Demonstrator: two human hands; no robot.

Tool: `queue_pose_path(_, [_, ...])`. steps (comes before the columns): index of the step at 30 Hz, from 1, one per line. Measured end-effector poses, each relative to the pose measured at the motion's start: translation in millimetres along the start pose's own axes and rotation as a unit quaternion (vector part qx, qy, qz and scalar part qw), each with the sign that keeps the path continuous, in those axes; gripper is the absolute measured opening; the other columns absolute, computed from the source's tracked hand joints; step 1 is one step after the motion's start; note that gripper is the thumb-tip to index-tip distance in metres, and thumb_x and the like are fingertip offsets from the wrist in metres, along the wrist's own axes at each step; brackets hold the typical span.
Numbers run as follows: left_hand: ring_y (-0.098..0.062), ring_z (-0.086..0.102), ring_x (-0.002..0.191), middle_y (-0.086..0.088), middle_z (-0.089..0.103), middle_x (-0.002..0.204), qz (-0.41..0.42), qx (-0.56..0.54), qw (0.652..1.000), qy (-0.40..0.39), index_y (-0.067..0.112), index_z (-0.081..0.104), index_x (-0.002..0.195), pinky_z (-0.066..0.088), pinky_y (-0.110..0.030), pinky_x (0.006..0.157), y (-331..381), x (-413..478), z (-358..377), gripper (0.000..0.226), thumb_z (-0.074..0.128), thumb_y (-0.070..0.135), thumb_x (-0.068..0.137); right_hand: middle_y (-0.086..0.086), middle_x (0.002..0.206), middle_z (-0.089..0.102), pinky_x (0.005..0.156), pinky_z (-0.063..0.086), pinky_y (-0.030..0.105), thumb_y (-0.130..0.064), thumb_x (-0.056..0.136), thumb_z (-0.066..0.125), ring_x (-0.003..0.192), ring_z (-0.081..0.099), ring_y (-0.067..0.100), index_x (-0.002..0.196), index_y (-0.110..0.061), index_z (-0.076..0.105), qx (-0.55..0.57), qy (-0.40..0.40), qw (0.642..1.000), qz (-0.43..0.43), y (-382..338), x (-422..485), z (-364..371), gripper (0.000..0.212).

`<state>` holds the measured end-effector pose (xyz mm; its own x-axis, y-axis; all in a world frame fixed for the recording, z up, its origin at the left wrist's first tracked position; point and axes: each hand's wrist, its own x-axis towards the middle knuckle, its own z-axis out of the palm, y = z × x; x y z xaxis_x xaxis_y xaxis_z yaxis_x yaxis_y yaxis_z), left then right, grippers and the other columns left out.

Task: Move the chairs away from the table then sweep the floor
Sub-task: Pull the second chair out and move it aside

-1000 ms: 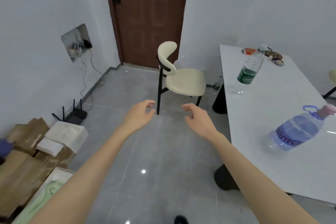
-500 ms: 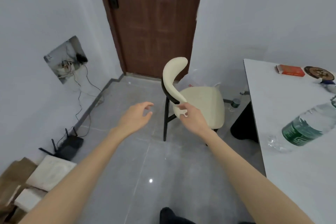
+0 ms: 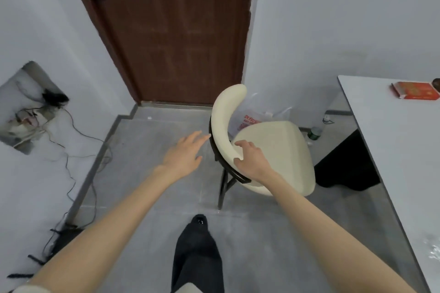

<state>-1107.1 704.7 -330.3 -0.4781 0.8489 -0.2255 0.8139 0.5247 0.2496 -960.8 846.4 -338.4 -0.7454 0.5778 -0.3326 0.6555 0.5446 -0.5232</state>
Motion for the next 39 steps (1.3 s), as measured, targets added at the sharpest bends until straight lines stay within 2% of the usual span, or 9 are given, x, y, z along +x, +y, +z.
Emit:
queue_pose_path(5, [-0.028,0.002,0.149,0.003,-0.003,0.161,0.090,0.096,0.988,-0.081,0.035,0.008,0.151,0.019,-0.045,0.117,-43.7,115.1,-9.2,0.081,0.048,0.000,0.091,0.010,0.147,0.035,0.106,0.037,0.042,-0.023,0.091,0.052,0.130,0.038,0.035,0.147,-0.015,0.027,-0.009,-0.050,0.995,0.085,-22.8,94.9,18.0,0.062])
queue_pose_path(8, [-0.030,-0.006,0.148,0.001,-0.009,0.161,0.140,0.176,0.967,-0.116,0.036,0.005,0.151,0.020,-0.048,0.117,-57.6,169.7,-3.3,0.090,0.050,-0.008,0.086,0.010,0.148,0.034,0.106,0.037,0.044,-0.026,0.090,0.054,0.131,0.037,0.036,0.149,-0.015,0.022,-0.015,-0.080,0.989,0.127,-29.9,134.4,30.8,0.069])
queue_pose_path(11, [-0.031,-0.011,0.148,-0.001,-0.016,0.160,0.186,0.259,0.938,-0.135,0.034,0.002,0.152,0.014,-0.054,0.118,-59.8,214.7,0.3,0.096,0.056,-0.006,0.084,0.010,0.141,0.040,0.102,0.040,0.044,-0.028,0.088,0.057,0.126,0.042,0.034,0.145,-0.014,0.025,-0.012,-0.106,0.981,0.160,-31.2,164.6,44.1,0.067])
queue_pose_path(15, [-0.029,-0.013,0.148,-0.003,-0.010,0.161,0.242,0.332,0.899,-0.154,0.031,0.008,0.152,-0.001,-0.056,0.118,-58.2,263.1,12.1,0.084,0.054,0.001,0.088,0.010,0.135,0.045,0.098,0.043,0.045,-0.023,0.083,0.060,0.122,0.048,0.035,0.146,-0.012,0.016,0.017,-0.104,0.972,0.211,-27.1,191.8,65.6,0.077])
queue_pose_path(18, [-0.028,-0.011,0.148,-0.003,-0.002,0.161,0.268,0.353,0.885,-0.145,0.030,0.020,0.150,-0.005,-0.056,0.118,-56.7,288.9,27.3,0.072,0.055,0.009,0.090,0.013,0.127,0.052,0.094,0.047,0.044,-0.014,0.081,0.060,0.114,0.054,0.035,0.147,-0.012,0.012,0.002,-0.090,0.970,0.225,-18.2,200.9,80.1,0.081])
queue_pose_path(22, [-0.029,-0.008,0.149,-0.005,0.013,0.159,0.269,0.335,0.894,-0.128,0.031,0.038,0.141,-0.006,-0.057,0.117,-52.3,305.4,34.8,0.054,0.051,0.012,0.093,0.015,0.123,0.055,0.092,0.043,0.038,-0.013,0.082,0.058,0.112,0.056,0.037,0.149,-0.010,0.010,-0.029,-0.094,0.975,0.201,-14.5,205.8,81.7,0.083])
queue_pose_path(27, [-0.030,-0.004,0.148,-0.004,0.020,0.156,0.269,0.345,0.894,-0.102,0.034,0.041,0.139,-0.007,-0.058,0.115,-49.8,295.6,52.1,0.050,0.051,0.014,0.094,0.016,0.120,0.058,0.090,0.043,0.035,-0.010,0.083,0.053,0.110,0.057,0.036,0.150,-0.010,0.010,-0.054,-0.110,0.976,0.178,-1.5,193.4,79.2,0.079])
queue_pose_path(33, [-0.035,0.003,0.147,-0.010,0.030,0.150,0.241,0.319,0.911,-0.098,0.026,0.043,0.139,-0.008,-0.058,0.115,-11.6,227.9,81.5,0.046,0.048,0.014,0.095,0.012,0.122,0.059,0.088,0.042,0.032,-0.010,0.085,0.052,0.111,0.056,0.033,0.153,-0.014,0.003,-0.116,-0.161,0.972,0.122,43.5,127.5,72.3,0.084])
queue_pose_path(39, [-0.042,0.013,0.142,-0.017,0.040,0.137,0.173,0.253,0.948,-0.087,0.016,0.049,0.133,-0.009,-0.062,0.112,48.2,132.8,117.0,0.040,0.045,0.010,0.093,0.009,0.122,0.060,0.081,0.039,0.029,-0.011,0.080,0.058,0.110,0.056,0.032,0.152,-0.023,0.008,-0.148,-0.193,0.966,0.083,104.7,43.0,69.4,0.089])
